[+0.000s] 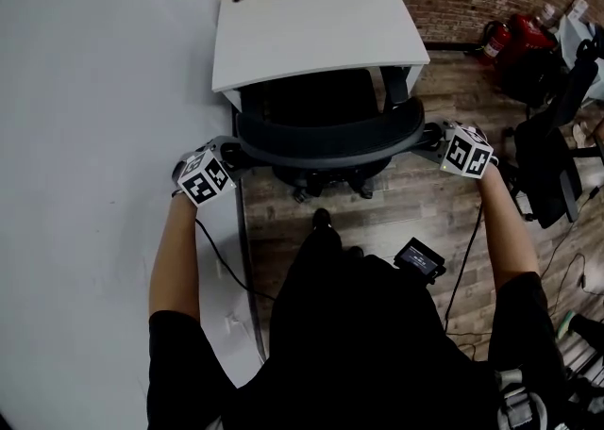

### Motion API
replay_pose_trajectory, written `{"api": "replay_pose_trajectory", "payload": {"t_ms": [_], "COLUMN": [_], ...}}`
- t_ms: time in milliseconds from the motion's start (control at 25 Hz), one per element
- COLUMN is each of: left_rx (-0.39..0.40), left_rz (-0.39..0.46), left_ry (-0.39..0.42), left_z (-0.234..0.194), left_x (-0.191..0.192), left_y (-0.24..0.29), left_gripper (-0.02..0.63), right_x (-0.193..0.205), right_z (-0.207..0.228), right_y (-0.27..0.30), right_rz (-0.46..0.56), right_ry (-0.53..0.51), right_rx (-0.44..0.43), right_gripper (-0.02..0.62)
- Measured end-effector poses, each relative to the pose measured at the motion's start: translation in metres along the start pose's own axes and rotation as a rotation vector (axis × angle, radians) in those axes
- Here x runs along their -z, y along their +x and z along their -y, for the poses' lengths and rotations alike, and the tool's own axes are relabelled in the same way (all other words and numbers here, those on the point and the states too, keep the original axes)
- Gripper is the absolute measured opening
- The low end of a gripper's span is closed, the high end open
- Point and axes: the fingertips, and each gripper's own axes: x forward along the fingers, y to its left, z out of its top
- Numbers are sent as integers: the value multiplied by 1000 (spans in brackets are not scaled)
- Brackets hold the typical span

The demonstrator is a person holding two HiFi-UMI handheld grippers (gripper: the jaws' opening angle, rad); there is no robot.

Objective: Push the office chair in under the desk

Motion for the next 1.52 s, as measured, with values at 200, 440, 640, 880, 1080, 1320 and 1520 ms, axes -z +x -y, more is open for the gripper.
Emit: {"api": "replay_pose_trajectory", "payload": {"t_ms": [200,440,640,880,1080,1320,1520], "left_rx": [-24,-34,-40,-39,-44,-33,-17], "left_rz": [3,17,13,9,11,6,4], "left_ry": [-11,-11,-16,-13,-13,-6,1], "left_z": [-26,-49,-72,-100,-122,-153,-194], "left_x": [4,5,5,2,1,-4,-5], "left_y": [6,12,19,28,36,49,63], "left_gripper": [189,189,190,189,190,189,190], "right_x": [-5,-2,-1,4,7,13,17], "right_z": [18,41,62,89,111,138,175], "right_y": [10,20,27,34,42,49,60], "right_rz": [6,-1,-7,-13,-11,-18,-25], "right_ry": [0,-3,8,6,16,34,46], "right_rx": [4,5,1,2,0,-4,-3], "right_gripper": [153,153,153,153,153,153,153]}}
